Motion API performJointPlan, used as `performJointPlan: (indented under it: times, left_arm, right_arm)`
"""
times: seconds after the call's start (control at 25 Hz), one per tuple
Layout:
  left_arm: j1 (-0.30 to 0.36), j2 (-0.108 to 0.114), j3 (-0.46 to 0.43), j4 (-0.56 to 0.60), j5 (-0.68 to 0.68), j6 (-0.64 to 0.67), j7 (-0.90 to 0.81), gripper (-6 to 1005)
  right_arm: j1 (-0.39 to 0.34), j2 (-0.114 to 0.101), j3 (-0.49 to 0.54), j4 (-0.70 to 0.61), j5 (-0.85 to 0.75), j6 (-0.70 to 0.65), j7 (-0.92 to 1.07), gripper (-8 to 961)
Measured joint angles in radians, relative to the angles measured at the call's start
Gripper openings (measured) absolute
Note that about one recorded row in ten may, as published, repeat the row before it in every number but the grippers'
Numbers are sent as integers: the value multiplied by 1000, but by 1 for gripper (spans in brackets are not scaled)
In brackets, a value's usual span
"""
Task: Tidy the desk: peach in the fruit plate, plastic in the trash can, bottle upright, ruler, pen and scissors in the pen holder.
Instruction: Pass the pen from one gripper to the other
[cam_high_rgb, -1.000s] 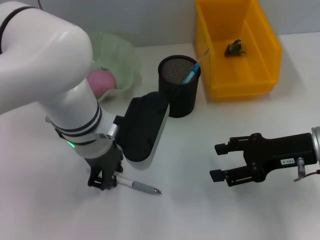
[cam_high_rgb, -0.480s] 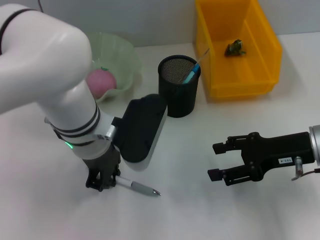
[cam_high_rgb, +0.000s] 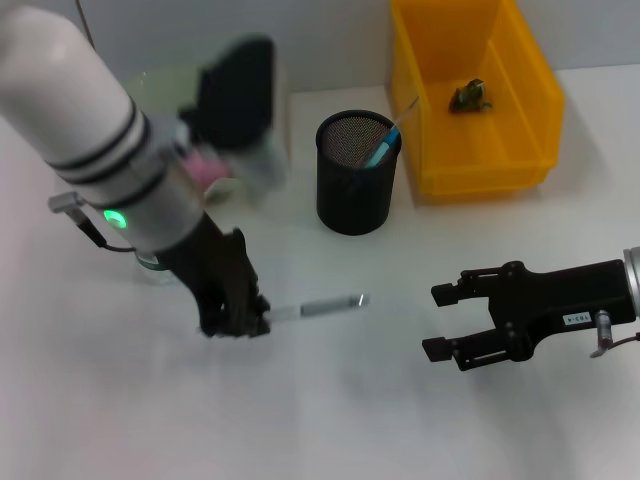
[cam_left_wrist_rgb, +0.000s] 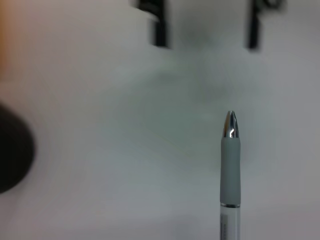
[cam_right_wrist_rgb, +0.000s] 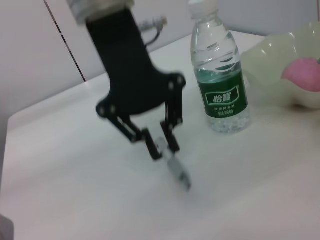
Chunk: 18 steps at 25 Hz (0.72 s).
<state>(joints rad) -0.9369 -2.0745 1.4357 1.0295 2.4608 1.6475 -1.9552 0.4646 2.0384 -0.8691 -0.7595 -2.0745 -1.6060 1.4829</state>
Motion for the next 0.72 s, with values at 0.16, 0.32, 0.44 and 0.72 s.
performJointPlan:
  times: [0.16,0.32,0.44,0.72]
  left_arm:
    - [-11,3,-200,-36,-51,66,-112,186]
    - [8,8,-398,-79,-120,91,-285,187]
    - [38,9,-480,-115,-176,97,-409,187]
    - [146,5,-516,-130,-386,87,-660,185]
  right_arm:
    - [-1,0,0,-7,-14,8,-33,803]
    - [-2,3,7,-13,-15,11,-99,803]
    - [-2,6,9,-15,-15,20,-163,803]
    - [-15,31,15,-27,-7,67,-415,802]
